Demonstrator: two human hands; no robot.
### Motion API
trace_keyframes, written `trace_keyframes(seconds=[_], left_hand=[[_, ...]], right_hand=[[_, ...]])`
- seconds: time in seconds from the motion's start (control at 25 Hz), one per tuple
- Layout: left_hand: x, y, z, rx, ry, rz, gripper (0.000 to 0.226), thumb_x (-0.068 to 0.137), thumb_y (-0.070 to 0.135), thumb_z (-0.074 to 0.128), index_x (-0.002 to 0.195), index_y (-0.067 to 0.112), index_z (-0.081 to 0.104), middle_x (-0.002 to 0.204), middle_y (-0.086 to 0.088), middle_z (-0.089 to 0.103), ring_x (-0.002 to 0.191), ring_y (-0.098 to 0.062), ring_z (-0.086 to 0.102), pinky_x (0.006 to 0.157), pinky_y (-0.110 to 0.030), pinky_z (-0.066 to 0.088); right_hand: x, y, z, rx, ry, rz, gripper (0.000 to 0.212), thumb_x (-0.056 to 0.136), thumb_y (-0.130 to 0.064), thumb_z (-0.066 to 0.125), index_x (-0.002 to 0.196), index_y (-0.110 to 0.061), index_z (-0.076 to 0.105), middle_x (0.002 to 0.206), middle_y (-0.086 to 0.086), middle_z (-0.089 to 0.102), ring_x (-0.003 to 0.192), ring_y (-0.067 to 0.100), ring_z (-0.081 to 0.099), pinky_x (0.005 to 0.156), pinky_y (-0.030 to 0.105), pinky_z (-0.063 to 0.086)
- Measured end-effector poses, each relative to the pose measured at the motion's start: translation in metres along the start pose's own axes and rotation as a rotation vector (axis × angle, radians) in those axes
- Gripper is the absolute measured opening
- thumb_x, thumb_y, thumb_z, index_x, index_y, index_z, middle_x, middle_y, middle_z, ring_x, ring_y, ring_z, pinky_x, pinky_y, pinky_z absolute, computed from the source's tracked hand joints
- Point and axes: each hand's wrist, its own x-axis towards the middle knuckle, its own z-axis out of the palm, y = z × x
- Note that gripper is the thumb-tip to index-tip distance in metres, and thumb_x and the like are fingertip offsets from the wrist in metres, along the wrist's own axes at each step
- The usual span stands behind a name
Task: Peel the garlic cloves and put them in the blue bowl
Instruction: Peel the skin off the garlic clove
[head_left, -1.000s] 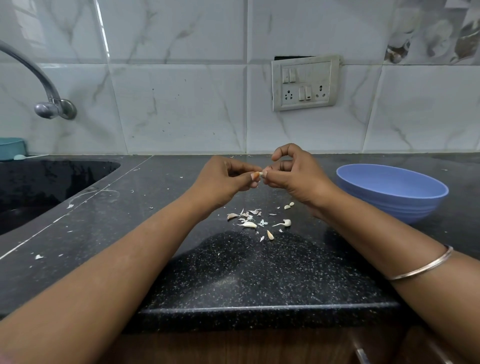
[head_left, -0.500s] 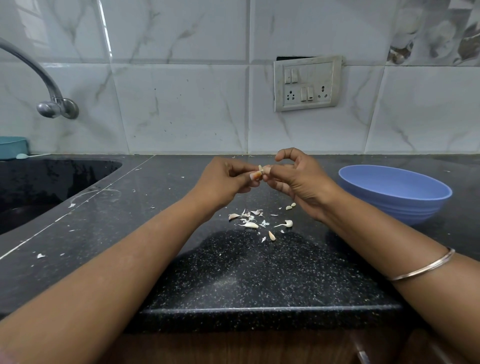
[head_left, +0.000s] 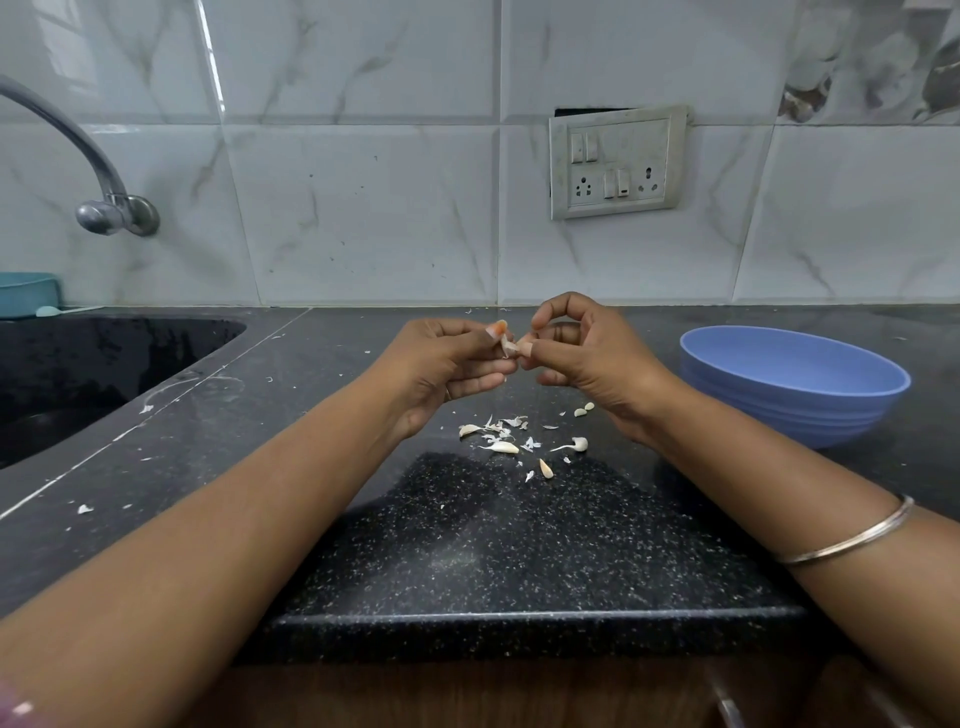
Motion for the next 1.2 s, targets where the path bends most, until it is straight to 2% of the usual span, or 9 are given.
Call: trace_keyframes(seconds=[0.2, 0.4, 0.68, 0.8, 0.92, 1.04, 1.2], left_hand=[[0.003, 0.003, -0.005, -0.083, 0.048, 0.029, 0.014, 0.090, 0.014, 0.060, 0.091, 0.001, 0.065, 0.077, -0.006, 0.074, 0.071, -0.010, 0.072, 0.062, -0.019, 0.057], [0.006, 0.003, -0.009, -0.145, 0.084, 0.077, 0.007, 0.087, 0.002, 0.061, 0.093, 0.000, 0.064, 0.078, -0.007, 0.072, 0.071, -0.009, 0.071, 0.067, -0.018, 0.057], [0.003, 0.004, -0.010, 0.009, 0.110, 0.126, 0.013, 0.079, 0.005, 0.071, 0.085, 0.014, 0.065, 0.085, -0.003, 0.069, 0.078, -0.011, 0.069, 0.071, -0.022, 0.056], [0.002, 0.004, -0.007, 0.198, 0.092, 0.181, 0.014, 0.077, 0.005, 0.074, 0.087, 0.012, 0.066, 0.084, -0.005, 0.067, 0.079, -0.011, 0.064, 0.070, -0.021, 0.054], [0.000, 0.001, -0.002, 0.410, 0.069, 0.260, 0.016, 0.076, 0.003, 0.075, 0.088, 0.008, 0.066, 0.079, -0.012, 0.065, 0.074, -0.012, 0.061, 0.072, -0.022, 0.053], [0.001, -0.001, 0.001, 0.563, 0.078, 0.308, 0.018, 0.074, 0.004, 0.077, 0.088, 0.007, 0.066, 0.074, -0.010, 0.066, 0.071, -0.012, 0.061, 0.073, -0.026, 0.054], [0.005, -0.001, -0.001, 0.866, 0.119, 0.416, 0.013, 0.072, 0.022, 0.080, 0.081, 0.019, 0.071, 0.066, 0.004, 0.066, 0.058, -0.003, 0.056, 0.061, -0.023, 0.045]], right_hand=[[0.000, 0.001, 0.002, -0.060, -0.022, 0.025, 0.013, 0.086, -0.004, 0.063, 0.090, -0.015, 0.060, 0.078, 0.002, 0.063, 0.070, 0.008, 0.062, 0.061, 0.019, 0.051], [0.000, 0.005, 0.003, -0.105, -0.050, 0.036, 0.012, 0.087, -0.004, 0.060, 0.087, -0.013, 0.068, 0.078, 0.001, 0.062, 0.072, 0.005, 0.058, 0.063, 0.016, 0.050], [-0.001, 0.008, 0.001, -0.189, -0.095, 0.029, 0.009, 0.086, -0.004, 0.065, 0.092, -0.007, 0.071, 0.078, 0.003, 0.066, 0.071, 0.007, 0.061, 0.065, 0.016, 0.051], [-0.001, 0.006, 0.002, -0.127, -0.091, 0.080, 0.022, 0.091, -0.023, 0.061, 0.101, -0.005, 0.069, 0.079, 0.004, 0.066, 0.067, 0.009, 0.063, 0.059, 0.017, 0.051], [0.001, 0.005, 0.000, -0.092, -0.047, 0.103, 0.037, 0.090, -0.039, 0.058, 0.101, -0.005, 0.068, 0.087, 0.009, 0.069, 0.069, 0.011, 0.064, 0.061, 0.020, 0.053], [0.002, 0.007, -0.002, -0.125, -0.032, 0.077, 0.027, 0.087, -0.025, 0.066, 0.101, -0.002, 0.065, 0.102, 0.020, 0.070, 0.073, 0.013, 0.065, 0.063, 0.022, 0.053], [0.001, 0.008, -0.003, -0.112, -0.054, 0.062, 0.014, 0.086, -0.014, 0.067, 0.095, -0.003, 0.066, 0.099, 0.022, 0.070, 0.073, 0.012, 0.064, 0.062, 0.021, 0.053]])
